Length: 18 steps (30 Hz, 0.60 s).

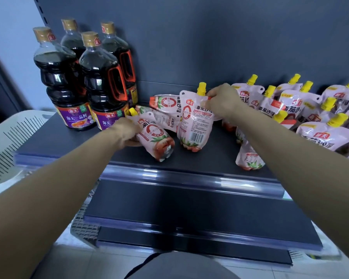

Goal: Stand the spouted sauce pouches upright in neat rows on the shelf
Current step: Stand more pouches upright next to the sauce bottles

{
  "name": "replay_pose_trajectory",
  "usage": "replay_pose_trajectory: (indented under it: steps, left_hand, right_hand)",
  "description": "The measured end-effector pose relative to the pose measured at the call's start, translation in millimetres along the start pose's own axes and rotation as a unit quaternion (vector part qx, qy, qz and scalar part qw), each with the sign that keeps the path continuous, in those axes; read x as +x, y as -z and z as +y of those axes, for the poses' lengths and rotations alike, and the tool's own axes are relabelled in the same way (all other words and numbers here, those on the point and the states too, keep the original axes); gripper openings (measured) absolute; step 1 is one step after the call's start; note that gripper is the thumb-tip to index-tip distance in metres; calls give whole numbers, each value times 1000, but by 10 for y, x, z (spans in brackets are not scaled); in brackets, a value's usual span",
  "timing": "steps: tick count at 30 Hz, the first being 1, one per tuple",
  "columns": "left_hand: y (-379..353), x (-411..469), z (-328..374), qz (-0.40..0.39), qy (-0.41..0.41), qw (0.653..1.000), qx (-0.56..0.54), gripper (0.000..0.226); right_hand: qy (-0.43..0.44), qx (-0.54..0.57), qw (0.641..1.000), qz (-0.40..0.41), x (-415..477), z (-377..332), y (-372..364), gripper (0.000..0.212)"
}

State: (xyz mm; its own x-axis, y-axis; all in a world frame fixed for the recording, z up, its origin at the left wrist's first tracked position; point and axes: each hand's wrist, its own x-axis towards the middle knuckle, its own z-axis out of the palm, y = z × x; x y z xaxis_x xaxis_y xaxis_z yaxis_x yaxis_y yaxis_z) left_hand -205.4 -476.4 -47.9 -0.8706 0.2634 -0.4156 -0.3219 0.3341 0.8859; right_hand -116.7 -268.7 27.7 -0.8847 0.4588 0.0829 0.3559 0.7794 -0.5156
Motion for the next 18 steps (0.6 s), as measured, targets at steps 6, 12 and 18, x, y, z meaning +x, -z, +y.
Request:
replay_pose_trajectory:
  steps: [6, 12, 18]
  left_hand:
    - [31, 106, -25, 48, -15, 998, 33, 33]
    - [-81, 6, 51, 178, -124, 899, 380, 51]
    - [-310, -225, 307, -36, -81, 995, -37, 33]
  right_hand:
    - [-39, 151, 987, 22, 31, -84, 125, 17]
    - [-133, 325, 936, -16, 122, -136, 222, 22]
    - [-159, 486, 858, -50, 207, -69, 238, 14]
